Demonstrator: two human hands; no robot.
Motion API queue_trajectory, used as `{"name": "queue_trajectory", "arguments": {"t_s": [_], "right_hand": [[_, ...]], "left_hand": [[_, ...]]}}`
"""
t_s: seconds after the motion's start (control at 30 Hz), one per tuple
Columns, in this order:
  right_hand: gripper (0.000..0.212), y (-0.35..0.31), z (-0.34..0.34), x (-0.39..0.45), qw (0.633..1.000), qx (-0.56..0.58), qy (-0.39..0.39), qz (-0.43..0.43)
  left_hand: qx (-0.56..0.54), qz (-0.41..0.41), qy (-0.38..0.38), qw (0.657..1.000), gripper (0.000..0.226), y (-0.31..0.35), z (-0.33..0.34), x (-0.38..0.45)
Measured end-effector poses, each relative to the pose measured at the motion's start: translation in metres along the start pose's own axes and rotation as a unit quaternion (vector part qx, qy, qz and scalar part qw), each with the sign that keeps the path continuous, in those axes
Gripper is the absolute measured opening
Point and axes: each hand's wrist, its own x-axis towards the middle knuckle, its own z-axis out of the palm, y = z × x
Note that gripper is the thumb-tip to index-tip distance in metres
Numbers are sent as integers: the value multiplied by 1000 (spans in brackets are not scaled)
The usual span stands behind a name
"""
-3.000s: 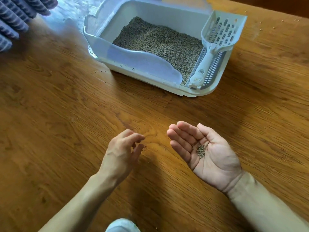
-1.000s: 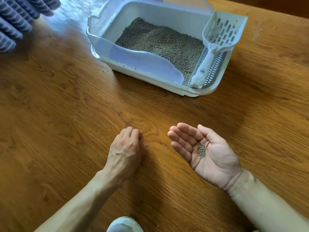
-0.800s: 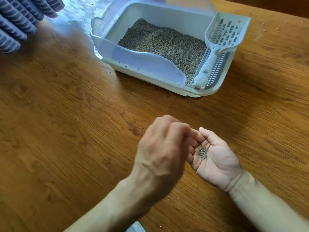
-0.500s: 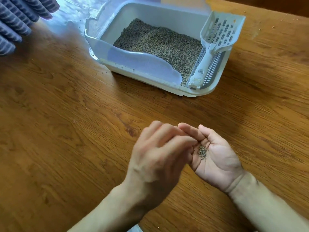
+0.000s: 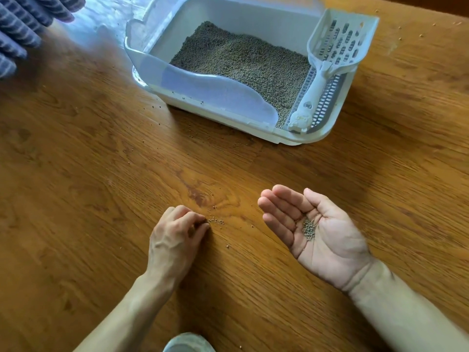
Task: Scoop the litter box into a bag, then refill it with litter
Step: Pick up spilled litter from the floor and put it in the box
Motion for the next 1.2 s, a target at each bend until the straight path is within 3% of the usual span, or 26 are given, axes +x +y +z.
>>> {"name": "queue_trajectory", "arguments": {"t_s": [0.33, 0.47, 0.57, 0.7, 0.8, 0.9, 1.0, 1.1, 1.2], "right_hand": [[55, 4, 5, 1, 1000, -5, -1, 6], [53, 3, 1, -2, 1000, -1, -4, 8], [52, 3, -2, -3, 1000, 7, 2, 8], [37, 7, 0, -1, 999, 11, -11, 42], [43, 5, -2, -2, 996, 27, -20, 78], [44, 3, -2, -4, 998, 15, -28, 47], [49, -1, -5, -3, 1000, 24, -8, 10], [50, -5, -6, -2, 999, 39, -10, -3], [50, -8, -4, 0, 999, 35, -10, 0]], "left_hand": [[78, 71, -18, 994, 14, -2, 10, 9], [-29, 19, 46, 998, 18, 31, -16, 10], [-115, 96, 107, 983, 14, 85, -49, 10], [-114, 232, 76, 963, 14, 136, -54, 7], [-76, 278, 60, 956, 9, 144, -46, 3], [-142, 252, 92, 953, 9, 133, -54, 5], [-130, 150, 140, 970, 6, 96, -59, 18], [-68, 84, 71, 992, 7, 50, -42, 20], [-21, 98, -32, 994, 12, 21, -18, 1]]}}
